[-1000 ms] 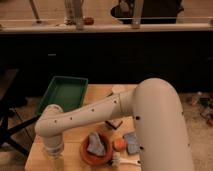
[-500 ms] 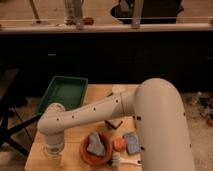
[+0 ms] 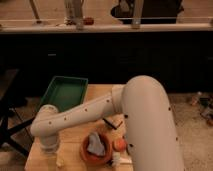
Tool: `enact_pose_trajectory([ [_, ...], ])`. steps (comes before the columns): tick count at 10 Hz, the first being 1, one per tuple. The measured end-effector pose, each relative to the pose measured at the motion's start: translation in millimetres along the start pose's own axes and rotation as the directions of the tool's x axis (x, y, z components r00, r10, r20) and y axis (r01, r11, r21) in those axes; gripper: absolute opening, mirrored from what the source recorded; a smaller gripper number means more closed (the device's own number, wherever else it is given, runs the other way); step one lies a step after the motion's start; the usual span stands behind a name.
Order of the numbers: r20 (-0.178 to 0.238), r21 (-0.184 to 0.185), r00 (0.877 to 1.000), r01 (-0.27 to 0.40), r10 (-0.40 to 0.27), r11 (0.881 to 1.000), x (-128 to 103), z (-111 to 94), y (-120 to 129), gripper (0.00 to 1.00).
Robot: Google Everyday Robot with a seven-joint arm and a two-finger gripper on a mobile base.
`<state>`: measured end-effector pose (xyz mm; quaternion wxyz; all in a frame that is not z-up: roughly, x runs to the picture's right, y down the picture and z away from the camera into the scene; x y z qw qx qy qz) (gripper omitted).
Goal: Place banana in tray
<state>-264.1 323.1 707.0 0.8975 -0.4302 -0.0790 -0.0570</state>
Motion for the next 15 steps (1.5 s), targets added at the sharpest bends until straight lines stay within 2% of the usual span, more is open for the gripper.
enact_pose_trajectory([
  [2,-0.026,0.034,1.0,-0.013,0.014,0.999,-4.5,5.1,-6.4,0.8],
  [3,-0.027,0.042,1.0,-0.015,0.016,0.999,-4.8,7.6,-9.1,0.8],
  [4,-0.012,0.043,1.0,-0.017,0.017,0.999,-7.5,10.5,-11.1,0.8],
  [7,0.067,0.032,0.997,-0.043,0.041,0.999,-1.1,22.1,-19.3,0.8],
  [10,0.109,0.023,0.993,-0.049,0.046,0.999,-0.5,27.1,-20.1,0.79],
  [11,0.116,0.021,0.992,-0.048,0.045,0.999,-0.1,28.1,-20.2,0.73],
  [12,0.138,0.017,0.989,-0.05,0.047,0.999,1.3,30.0,-20.2,0.61],
  [15,0.145,0.012,0.988,-0.049,0.046,0.999,1.7,30.6,-19.9,0.34],
])
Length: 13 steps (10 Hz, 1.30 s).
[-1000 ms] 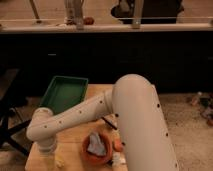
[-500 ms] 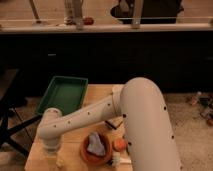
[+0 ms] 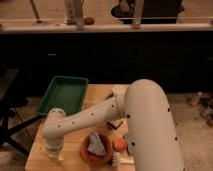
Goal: Place banana in tray
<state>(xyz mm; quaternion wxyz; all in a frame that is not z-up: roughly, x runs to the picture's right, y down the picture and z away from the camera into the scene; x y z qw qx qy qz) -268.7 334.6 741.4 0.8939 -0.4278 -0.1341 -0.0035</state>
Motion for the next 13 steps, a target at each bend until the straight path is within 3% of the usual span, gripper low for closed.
enact_pose_trajectory([
  [3,0.008,-0.006,1.0,0.005,-0.005,1.0,0.0,0.7,0.0,0.04],
  [4,0.015,-0.01,1.0,0.01,-0.01,1.0,1.4,0.7,-0.8,0.0],
  [7,0.088,-0.031,0.994,0.068,-0.065,0.997,8.5,1.7,-5.0,0.0],
  [13,0.098,-0.026,0.983,0.158,-0.154,0.987,20.5,-7.0,-7.6,0.0],
])
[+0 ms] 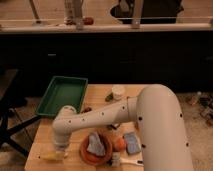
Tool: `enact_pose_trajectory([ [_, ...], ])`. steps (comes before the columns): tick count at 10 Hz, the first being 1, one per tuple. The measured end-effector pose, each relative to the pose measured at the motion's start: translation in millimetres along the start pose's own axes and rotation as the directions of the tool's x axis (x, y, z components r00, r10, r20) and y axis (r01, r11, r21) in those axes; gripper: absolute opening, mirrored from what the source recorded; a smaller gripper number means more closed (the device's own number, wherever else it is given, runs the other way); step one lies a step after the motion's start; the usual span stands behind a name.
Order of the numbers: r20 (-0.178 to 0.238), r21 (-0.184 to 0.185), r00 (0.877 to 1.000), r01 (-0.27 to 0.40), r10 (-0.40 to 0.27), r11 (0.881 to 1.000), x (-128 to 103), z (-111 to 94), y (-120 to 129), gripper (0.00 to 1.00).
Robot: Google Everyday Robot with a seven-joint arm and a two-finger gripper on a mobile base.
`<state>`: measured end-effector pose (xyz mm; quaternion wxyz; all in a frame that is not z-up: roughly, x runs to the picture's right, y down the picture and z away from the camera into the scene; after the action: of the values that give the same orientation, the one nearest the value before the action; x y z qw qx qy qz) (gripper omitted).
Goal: Place banana in tray
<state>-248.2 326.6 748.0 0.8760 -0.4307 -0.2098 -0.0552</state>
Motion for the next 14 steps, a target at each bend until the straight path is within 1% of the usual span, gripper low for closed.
enact_pose_trajectory([
  [3,-0.011,0.014,1.0,0.028,-0.027,1.0,5.0,-9.1,-0.1,0.0],
  [6,-0.038,0.025,0.998,0.045,-0.044,0.999,12.6,-18.2,-1.7,0.0],
  [8,-0.053,0.028,0.998,0.047,-0.045,0.999,16.7,-22.9,-3.2,0.0],
  [11,-0.065,0.035,0.997,0.044,-0.042,0.998,19.0,-28.2,-5.3,0.0],
  [14,-0.07,0.06,0.997,0.023,-0.019,0.998,23.6,-35.4,-5.0,0.0],
])
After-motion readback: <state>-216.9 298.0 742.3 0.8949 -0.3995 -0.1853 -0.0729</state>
